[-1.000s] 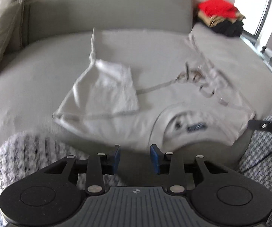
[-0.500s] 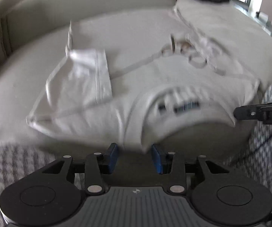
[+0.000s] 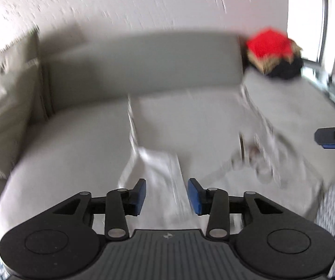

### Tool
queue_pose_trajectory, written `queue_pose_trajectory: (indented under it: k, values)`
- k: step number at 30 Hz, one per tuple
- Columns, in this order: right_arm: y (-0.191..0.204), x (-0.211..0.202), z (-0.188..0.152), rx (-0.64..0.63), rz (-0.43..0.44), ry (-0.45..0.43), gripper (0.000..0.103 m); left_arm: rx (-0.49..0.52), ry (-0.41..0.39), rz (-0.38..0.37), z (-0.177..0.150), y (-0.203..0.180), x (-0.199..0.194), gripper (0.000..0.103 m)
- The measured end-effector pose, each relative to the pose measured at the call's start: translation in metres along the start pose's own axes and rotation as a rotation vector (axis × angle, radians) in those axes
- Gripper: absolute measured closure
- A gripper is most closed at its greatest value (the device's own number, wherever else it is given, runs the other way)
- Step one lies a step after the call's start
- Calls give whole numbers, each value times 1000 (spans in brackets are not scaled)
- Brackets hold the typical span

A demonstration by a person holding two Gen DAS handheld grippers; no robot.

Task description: Fold clothes

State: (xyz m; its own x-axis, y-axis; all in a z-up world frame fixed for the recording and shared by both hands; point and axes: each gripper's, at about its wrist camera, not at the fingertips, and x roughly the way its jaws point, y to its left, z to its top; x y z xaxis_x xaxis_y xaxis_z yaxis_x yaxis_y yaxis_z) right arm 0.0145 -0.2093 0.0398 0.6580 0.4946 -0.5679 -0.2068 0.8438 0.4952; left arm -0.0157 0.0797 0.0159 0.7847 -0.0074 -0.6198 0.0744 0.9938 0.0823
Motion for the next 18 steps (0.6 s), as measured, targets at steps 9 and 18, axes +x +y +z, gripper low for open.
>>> queue_pose_trajectory:
  k: [9, 18]
  values:
    - [17, 5, 97, -42, -70, -167, 33, -52, -68, 28, 87, 36, 38, 51]
    - [-58, 137, 151, 98, -171, -123, 31, -151, 105, 116, 104, 85, 213, 38]
